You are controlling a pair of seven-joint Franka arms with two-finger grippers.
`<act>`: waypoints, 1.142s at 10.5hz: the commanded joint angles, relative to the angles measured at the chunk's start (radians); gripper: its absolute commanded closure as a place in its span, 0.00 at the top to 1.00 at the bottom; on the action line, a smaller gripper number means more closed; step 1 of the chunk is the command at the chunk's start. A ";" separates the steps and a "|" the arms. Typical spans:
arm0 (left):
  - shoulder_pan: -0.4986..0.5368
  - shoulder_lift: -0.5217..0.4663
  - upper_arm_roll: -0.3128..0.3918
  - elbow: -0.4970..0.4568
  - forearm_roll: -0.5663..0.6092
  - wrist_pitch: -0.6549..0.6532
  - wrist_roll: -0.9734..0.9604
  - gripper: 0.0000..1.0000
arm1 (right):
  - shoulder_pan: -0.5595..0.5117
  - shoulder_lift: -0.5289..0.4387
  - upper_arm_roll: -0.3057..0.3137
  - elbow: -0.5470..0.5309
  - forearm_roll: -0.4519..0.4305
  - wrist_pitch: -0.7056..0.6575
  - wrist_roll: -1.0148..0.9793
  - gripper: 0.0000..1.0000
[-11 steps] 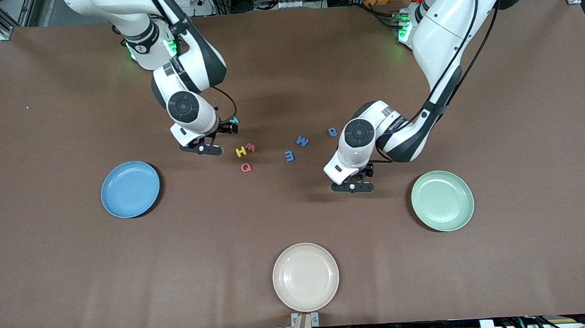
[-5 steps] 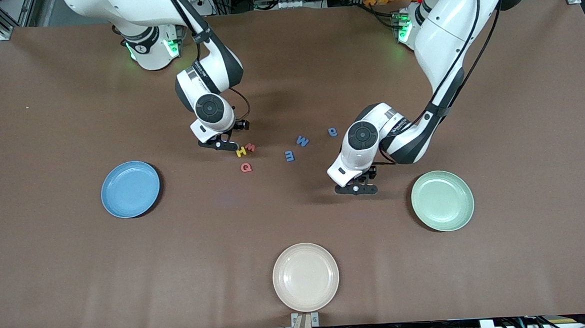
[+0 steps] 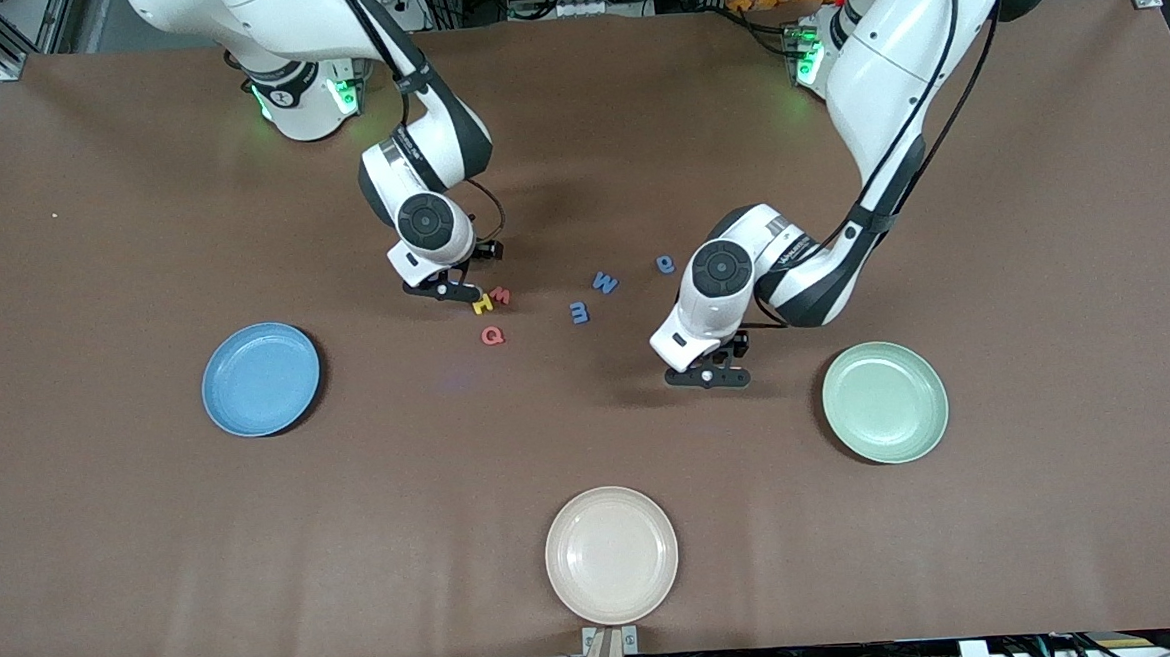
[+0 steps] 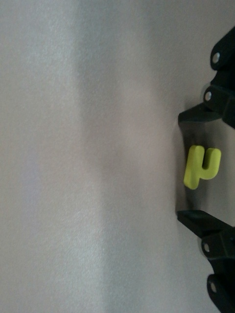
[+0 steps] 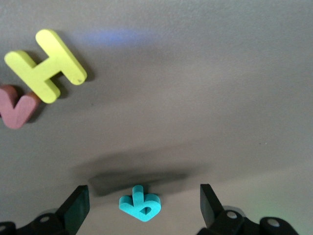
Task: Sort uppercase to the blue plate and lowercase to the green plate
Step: 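Grasp yellow h with the left gripper while the right gripper grasps teal b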
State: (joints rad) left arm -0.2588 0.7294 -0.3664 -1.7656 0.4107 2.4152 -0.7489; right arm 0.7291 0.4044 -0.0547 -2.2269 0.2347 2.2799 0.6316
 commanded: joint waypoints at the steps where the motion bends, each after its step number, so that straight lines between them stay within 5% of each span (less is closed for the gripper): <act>1: 0.012 -0.007 -0.023 -0.029 0.025 0.019 -0.020 0.80 | 0.003 -0.060 -0.005 -0.068 0.029 0.032 -0.130 1.00; 3: 0.019 -0.015 -0.025 -0.040 0.025 0.022 -0.017 0.71 | 0.024 -0.102 -0.004 -0.152 0.029 0.131 -0.167 1.00; 7: 0.044 -0.025 -0.028 -0.043 0.023 0.022 0.029 0.65 | 0.036 -0.108 -0.002 -0.152 0.029 0.138 -0.168 1.00; 12: 0.053 -0.027 -0.028 -0.058 0.023 0.022 0.039 0.31 | 0.055 -0.102 -0.002 -0.158 0.029 0.179 -0.208 1.00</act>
State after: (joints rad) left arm -0.2241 0.7174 -0.3919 -1.7839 0.4106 2.4312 -0.7224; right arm 0.7616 0.3354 -0.0531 -2.3518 0.2366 2.4394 0.4564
